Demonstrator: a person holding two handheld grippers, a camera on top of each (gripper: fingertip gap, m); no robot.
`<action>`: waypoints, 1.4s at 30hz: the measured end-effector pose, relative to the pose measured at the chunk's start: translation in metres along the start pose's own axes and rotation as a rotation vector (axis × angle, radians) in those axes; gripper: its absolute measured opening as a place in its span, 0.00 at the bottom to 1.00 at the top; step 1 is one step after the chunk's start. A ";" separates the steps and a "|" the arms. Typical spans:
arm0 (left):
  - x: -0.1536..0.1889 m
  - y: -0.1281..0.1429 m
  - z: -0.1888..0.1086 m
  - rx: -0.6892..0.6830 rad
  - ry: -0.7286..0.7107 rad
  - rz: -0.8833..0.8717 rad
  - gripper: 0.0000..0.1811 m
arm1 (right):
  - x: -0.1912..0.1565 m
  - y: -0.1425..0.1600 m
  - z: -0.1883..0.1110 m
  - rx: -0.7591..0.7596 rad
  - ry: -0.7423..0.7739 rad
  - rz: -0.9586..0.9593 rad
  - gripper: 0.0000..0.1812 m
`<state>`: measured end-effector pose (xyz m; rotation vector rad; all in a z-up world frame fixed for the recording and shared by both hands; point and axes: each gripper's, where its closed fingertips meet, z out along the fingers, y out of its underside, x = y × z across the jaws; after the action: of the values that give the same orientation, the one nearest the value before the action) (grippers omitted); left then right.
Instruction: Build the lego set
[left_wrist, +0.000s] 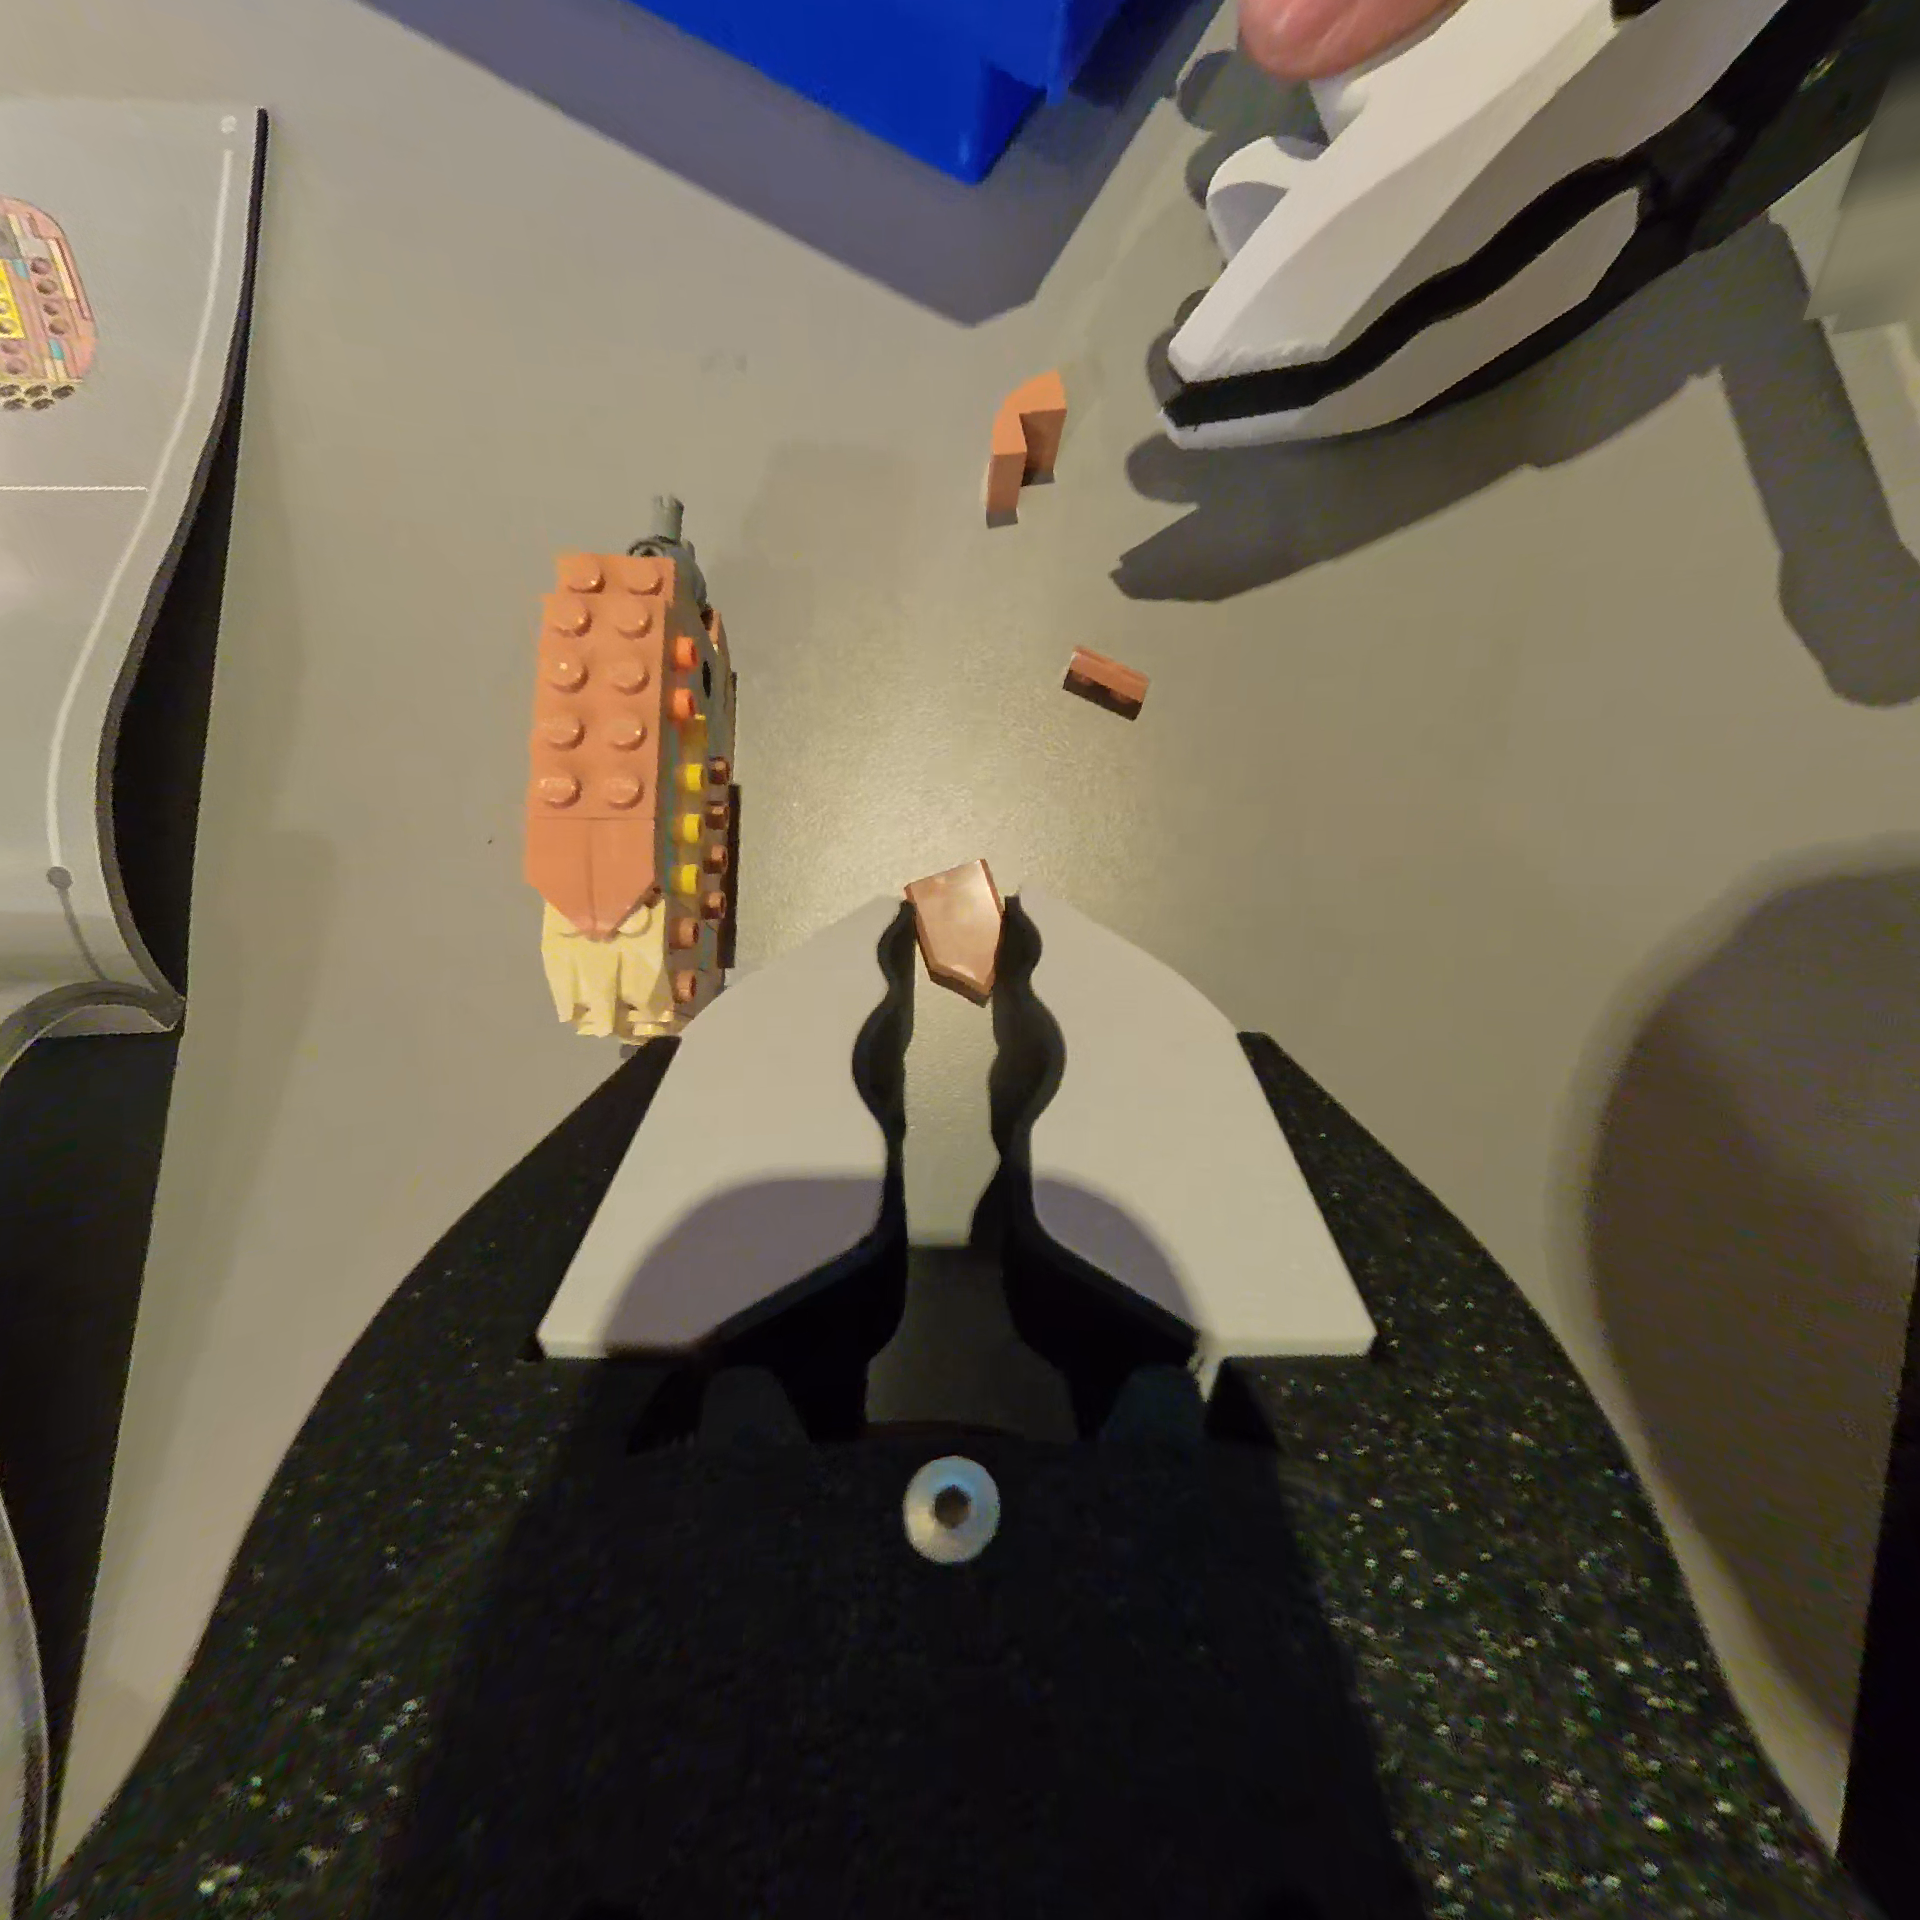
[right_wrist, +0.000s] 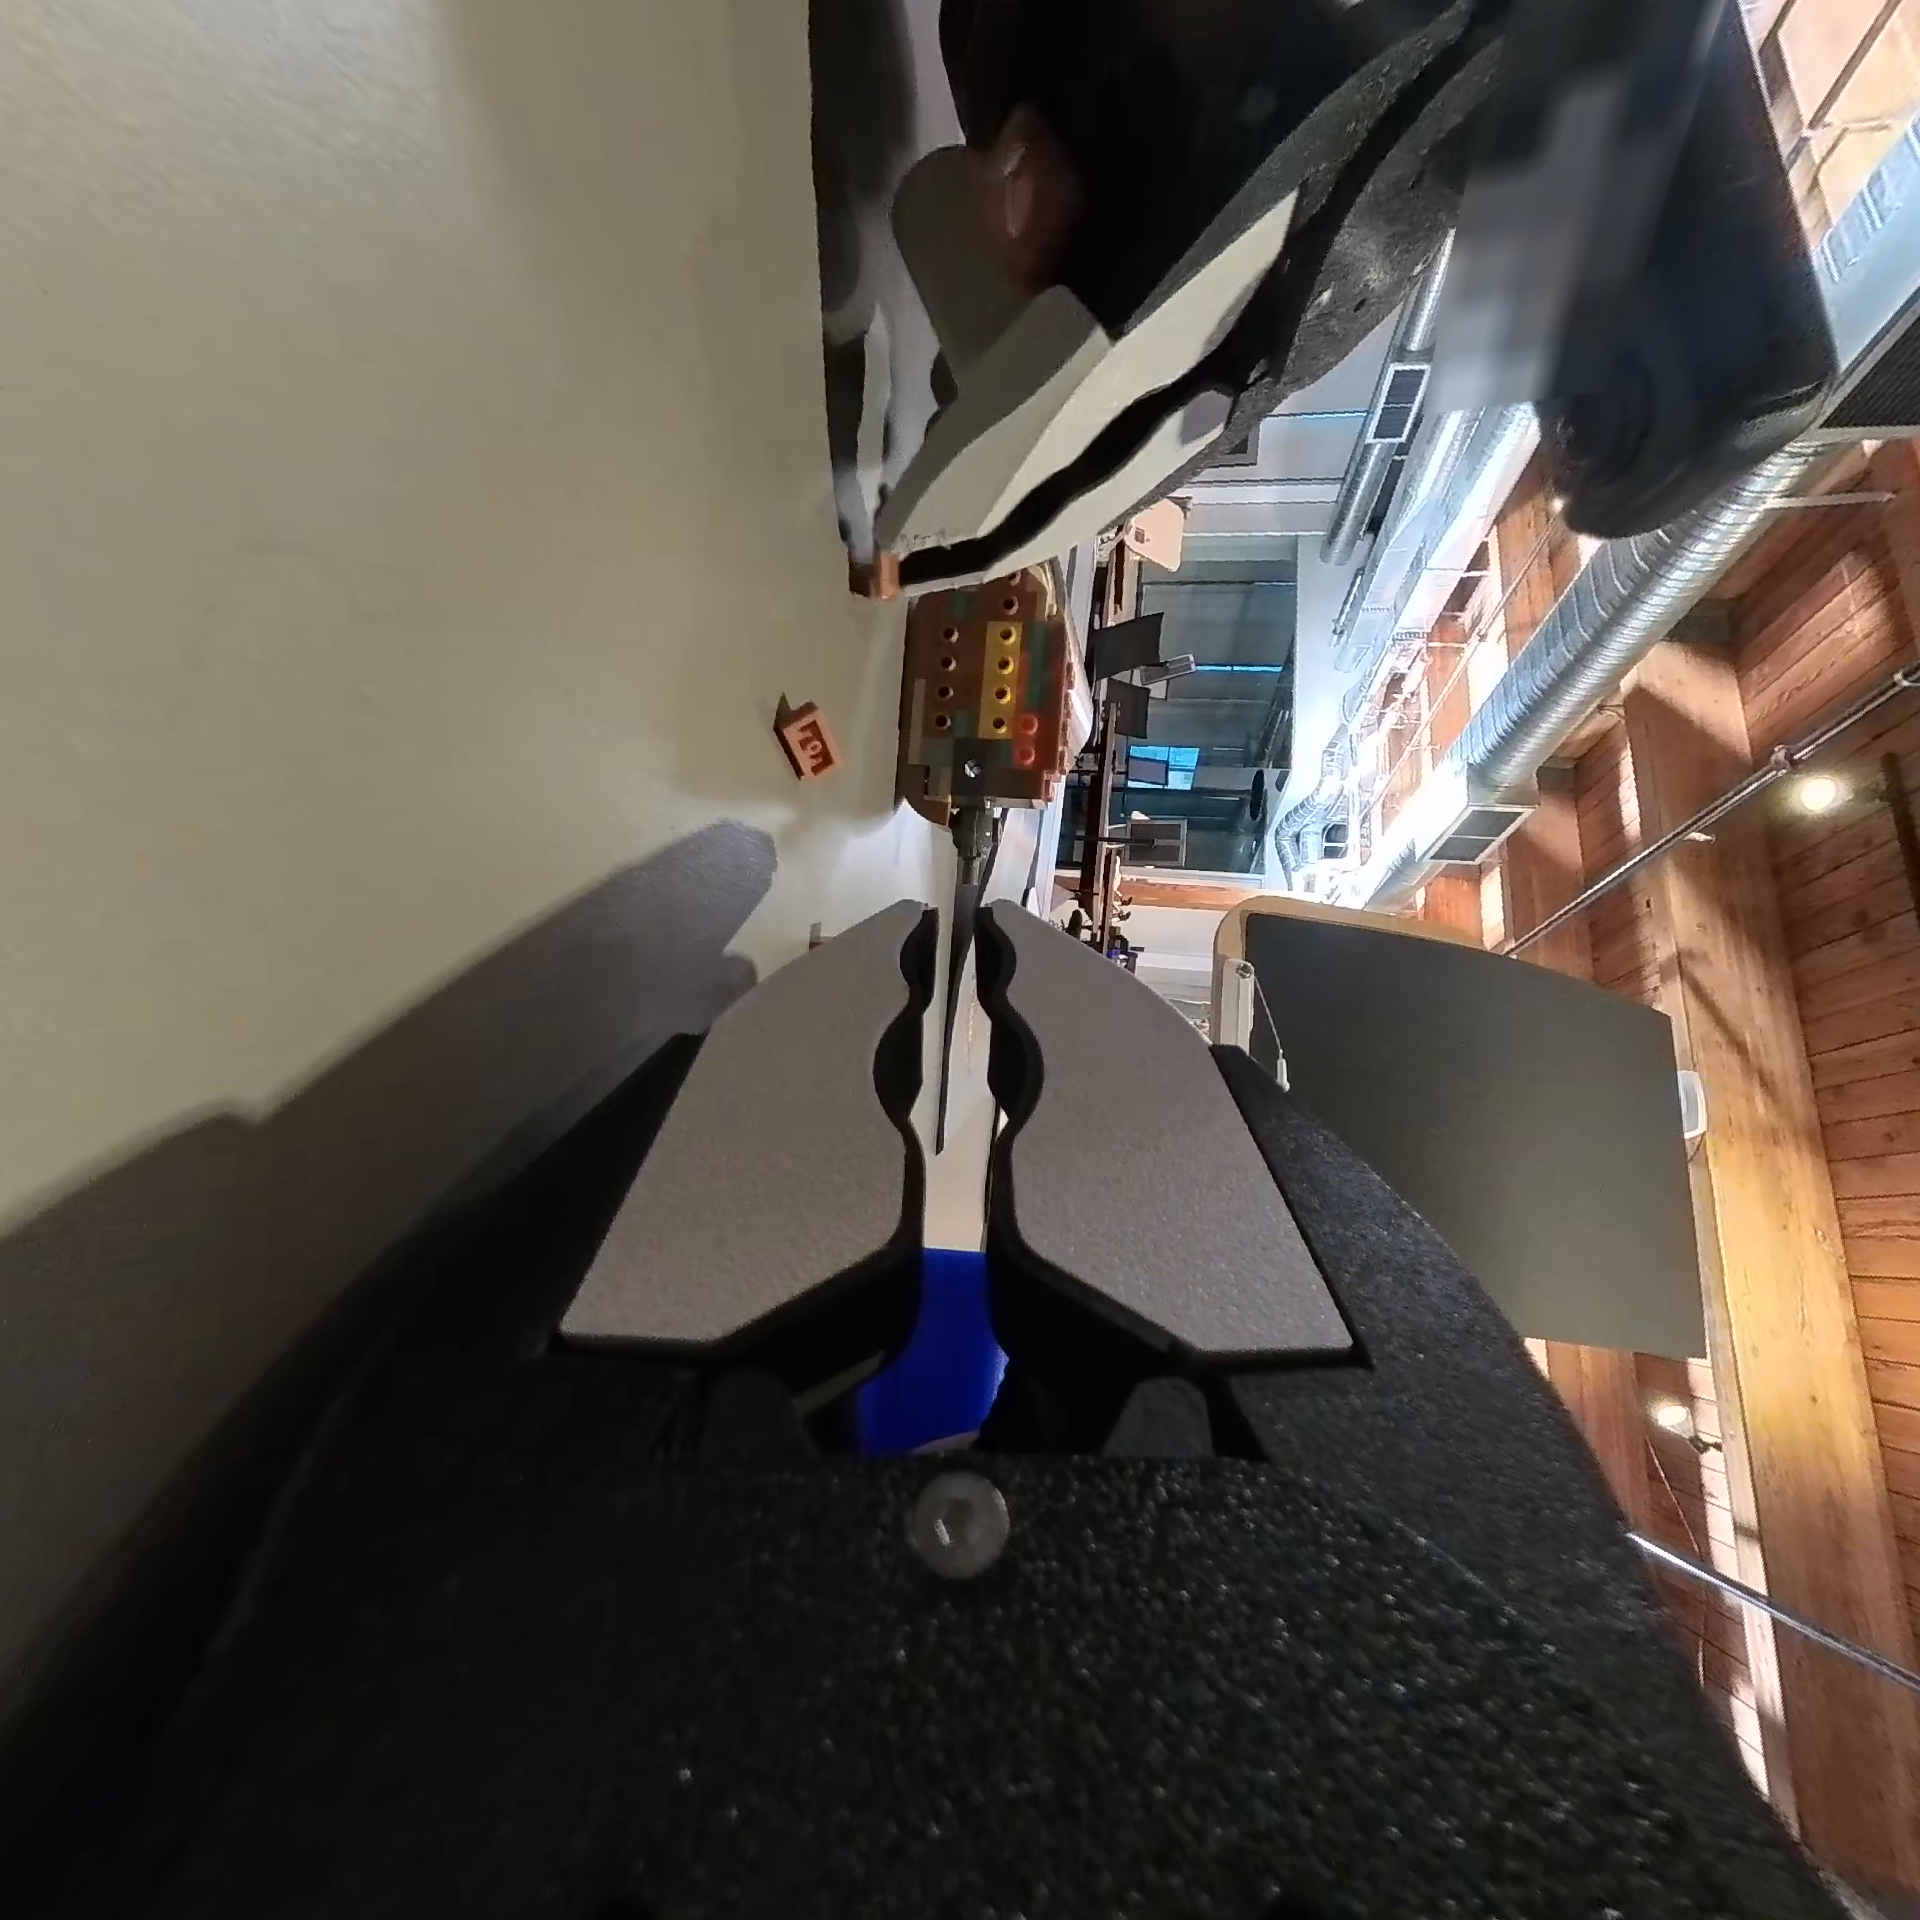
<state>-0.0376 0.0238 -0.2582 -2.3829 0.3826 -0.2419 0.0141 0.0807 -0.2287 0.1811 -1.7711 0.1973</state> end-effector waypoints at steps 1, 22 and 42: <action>0.000 -0.001 -0.001 0.005 0.006 0.000 0.09 | 0.000 0.000 0.000 0.001 0.000 0.001 0.04; -0.009 -0.027 -0.040 0.125 0.011 0.016 0.09 | 0.001 -0.002 0.000 0.007 0.003 0.005 0.04; -0.045 -0.045 -0.027 0.057 0.052 0.103 0.09 | 0.002 -0.004 0.001 0.012 0.007 0.015 0.04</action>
<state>-0.0780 0.0545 -0.2110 -2.2968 0.5144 -0.2636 0.0138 0.0770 -0.2265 0.1752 -1.7652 0.2190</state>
